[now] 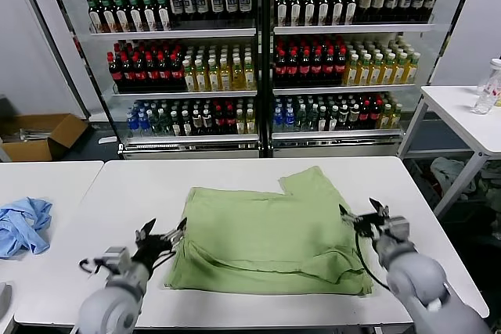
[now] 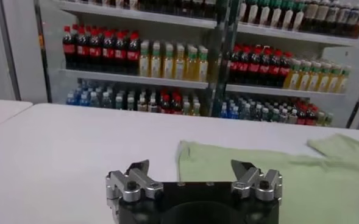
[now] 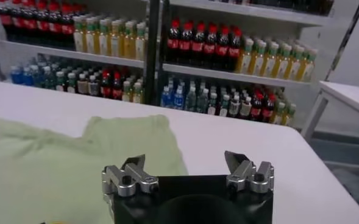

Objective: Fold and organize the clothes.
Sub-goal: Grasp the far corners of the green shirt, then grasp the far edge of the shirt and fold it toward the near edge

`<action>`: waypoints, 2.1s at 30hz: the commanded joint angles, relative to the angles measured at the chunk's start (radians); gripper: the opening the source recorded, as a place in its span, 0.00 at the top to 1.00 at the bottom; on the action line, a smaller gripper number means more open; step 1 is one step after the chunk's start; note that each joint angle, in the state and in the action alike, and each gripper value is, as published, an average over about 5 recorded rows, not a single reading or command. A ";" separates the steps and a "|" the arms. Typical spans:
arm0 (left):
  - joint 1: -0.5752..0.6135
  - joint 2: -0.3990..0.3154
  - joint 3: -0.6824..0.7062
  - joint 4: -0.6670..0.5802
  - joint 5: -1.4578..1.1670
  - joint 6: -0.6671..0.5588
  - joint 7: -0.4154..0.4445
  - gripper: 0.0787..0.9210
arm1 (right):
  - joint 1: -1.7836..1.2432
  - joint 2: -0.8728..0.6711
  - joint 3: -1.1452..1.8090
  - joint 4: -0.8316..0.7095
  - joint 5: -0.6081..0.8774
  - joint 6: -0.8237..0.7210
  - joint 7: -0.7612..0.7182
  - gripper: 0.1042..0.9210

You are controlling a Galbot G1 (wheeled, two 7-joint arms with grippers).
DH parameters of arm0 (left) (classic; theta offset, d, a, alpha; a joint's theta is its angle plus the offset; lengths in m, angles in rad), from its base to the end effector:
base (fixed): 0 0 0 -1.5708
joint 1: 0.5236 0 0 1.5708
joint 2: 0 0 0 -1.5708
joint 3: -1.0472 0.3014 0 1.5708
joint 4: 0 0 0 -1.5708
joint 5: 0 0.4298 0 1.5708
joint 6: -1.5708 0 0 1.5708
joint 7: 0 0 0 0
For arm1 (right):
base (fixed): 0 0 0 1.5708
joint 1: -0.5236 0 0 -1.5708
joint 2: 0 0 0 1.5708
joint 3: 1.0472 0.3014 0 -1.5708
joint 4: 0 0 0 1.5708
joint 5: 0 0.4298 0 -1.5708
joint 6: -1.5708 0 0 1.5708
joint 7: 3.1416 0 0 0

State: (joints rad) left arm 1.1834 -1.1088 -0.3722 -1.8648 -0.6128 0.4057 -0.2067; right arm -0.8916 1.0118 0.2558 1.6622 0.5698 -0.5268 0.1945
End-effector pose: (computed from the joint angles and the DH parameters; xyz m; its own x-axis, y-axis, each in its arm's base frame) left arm 0.3776 0.0233 -0.2395 -0.9270 0.1122 0.3580 0.0774 0.9909 -0.1102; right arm 0.4515 -0.0430 -0.2150 -0.9082 -0.0512 0.4154 -0.0982 0.9908 -0.0926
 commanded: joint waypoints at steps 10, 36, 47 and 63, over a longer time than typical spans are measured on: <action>-0.489 -0.051 0.247 0.519 0.073 0.043 -0.003 0.12 | 0.510 0.225 -0.221 -0.632 0.040 -0.006 -0.032 0.12; -0.469 -0.073 0.257 0.562 -0.031 0.096 0.072 0.58 | 0.430 0.223 -0.225 -0.598 0.070 -0.030 -0.112 0.69; -0.383 -0.026 0.196 0.419 -0.154 -0.011 0.108 0.95 | 0.346 0.164 -0.146 -0.353 0.134 0.028 -0.080 1.00; -0.213 0.038 0.090 0.142 -0.283 -0.065 0.105 0.99 | 0.040 0.010 0.011 0.134 0.163 0.009 -0.030 1.00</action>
State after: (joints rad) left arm 0.8887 -1.0900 -0.2423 -1.5801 -0.8299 0.3671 -0.1056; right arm -0.6656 1.1038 0.1796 1.5035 0.7184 -0.5182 0.1502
